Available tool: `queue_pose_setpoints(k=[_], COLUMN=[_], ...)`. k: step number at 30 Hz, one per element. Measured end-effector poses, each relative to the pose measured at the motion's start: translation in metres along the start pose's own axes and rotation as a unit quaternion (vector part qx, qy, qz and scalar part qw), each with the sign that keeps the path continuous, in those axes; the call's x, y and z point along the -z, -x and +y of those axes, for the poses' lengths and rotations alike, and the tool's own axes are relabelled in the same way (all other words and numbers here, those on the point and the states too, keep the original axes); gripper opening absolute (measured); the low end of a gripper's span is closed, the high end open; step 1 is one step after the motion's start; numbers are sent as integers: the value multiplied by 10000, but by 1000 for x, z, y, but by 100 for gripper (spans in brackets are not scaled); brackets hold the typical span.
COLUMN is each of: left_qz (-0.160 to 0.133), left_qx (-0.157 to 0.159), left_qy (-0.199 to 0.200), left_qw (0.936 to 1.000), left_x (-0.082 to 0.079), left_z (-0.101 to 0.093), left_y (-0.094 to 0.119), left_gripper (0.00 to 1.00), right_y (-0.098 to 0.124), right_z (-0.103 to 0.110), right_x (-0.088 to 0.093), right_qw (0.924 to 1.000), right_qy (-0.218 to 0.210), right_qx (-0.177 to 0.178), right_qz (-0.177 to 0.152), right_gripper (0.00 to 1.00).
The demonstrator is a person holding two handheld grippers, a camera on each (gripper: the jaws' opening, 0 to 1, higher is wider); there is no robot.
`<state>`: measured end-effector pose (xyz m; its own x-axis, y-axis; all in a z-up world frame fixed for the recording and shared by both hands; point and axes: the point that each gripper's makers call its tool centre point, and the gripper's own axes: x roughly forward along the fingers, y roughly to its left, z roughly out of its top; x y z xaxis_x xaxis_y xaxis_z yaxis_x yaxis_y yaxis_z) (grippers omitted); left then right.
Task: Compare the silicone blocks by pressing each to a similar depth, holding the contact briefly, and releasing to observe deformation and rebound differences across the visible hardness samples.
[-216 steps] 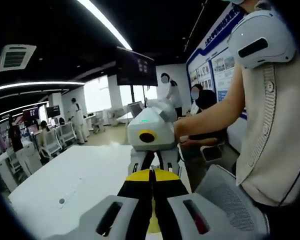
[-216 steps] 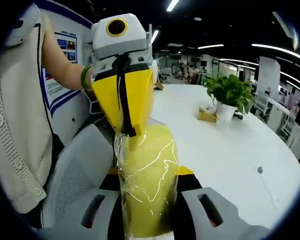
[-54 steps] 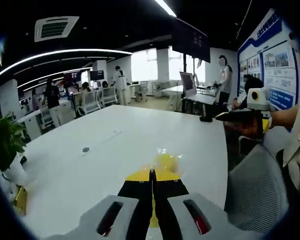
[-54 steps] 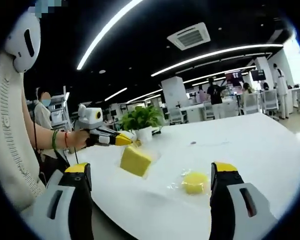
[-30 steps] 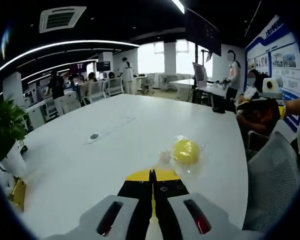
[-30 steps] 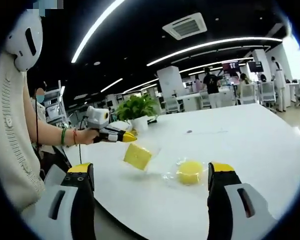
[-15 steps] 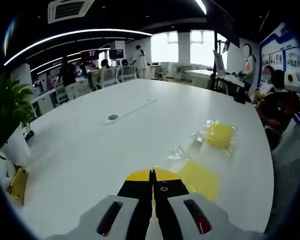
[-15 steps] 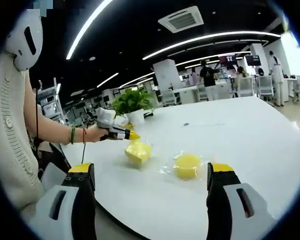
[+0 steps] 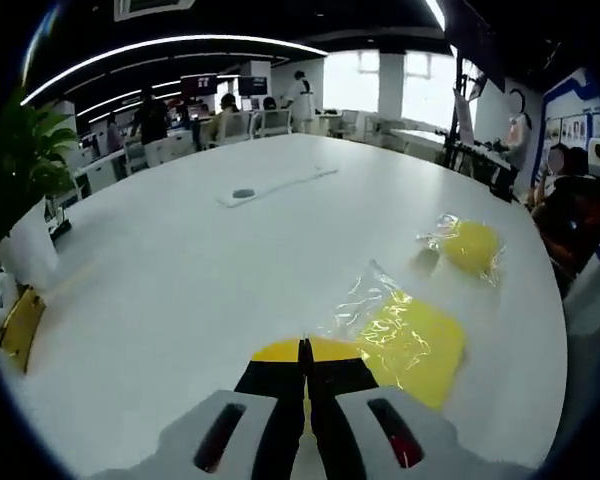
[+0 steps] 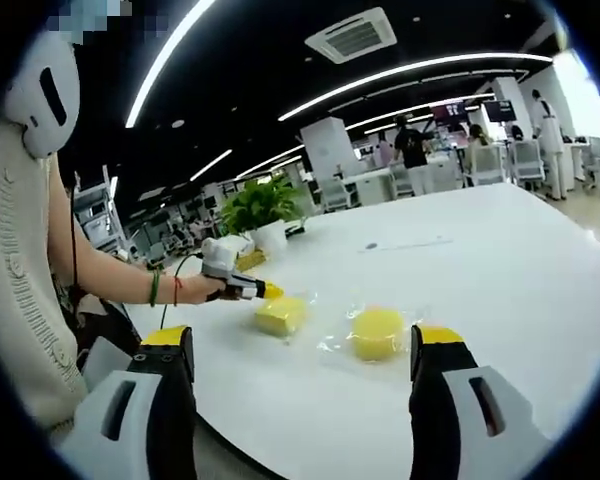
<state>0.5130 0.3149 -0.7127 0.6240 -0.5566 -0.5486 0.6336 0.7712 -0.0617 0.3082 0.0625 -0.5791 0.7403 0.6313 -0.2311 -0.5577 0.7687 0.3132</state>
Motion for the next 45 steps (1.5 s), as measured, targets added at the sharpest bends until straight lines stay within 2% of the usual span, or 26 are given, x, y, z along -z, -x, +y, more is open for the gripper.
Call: queue_pose_setpoints(k=[5,11,14,15,17,20,24,31,35,37,45], left_qz=[-19,-99,-117,-128,-107,-432,-562,-869,-1131,-1274,-1606], left_qx=[-8,-146,-266,-317,-616,-789,-832,-636,-463,-491,-277], left_qy=[-46,-662,-750,-727,-516,150,132,352,583,528,646], left_qw=[10000,9976,9968,9968,9967,9958,9949,9936,9908,9892,9845], left_x=[0,-6,-7,-8,-10,-21,-28,-42,-53,-57,-58], left_z=[2,0,2,4,14,19,16,-13,-38,-50,-104], left_y=[-1,1,3,4,10,23,41,78,100,114,155], left_gripper=[0,1,7,12,15,19,24,38,49,53,60], right_y=[-2,-1,-1,0,0,2,2,1,-2,-2,-2], right_z=[3,7,8,8,10,14,16,27,29,30,26], right_x=[3,10,12,12,12,14,11,-5,-3,-3,-9], right_qw=[9999,9996,9996,9996,9995,9990,9990,9980,9976,9973,9977], right_qy=[-1,-24,-44,-34,-7,-68,-6,-209,-114,-85,27], right_qx=[-83,-174,-192,-197,-214,-313,-356,-595,-683,-723,-671], right_qz=[65,205,222,220,231,297,264,-13,94,89,-44], right_gripper=[80,78,78,78,78,77,77,80,81,84,89])
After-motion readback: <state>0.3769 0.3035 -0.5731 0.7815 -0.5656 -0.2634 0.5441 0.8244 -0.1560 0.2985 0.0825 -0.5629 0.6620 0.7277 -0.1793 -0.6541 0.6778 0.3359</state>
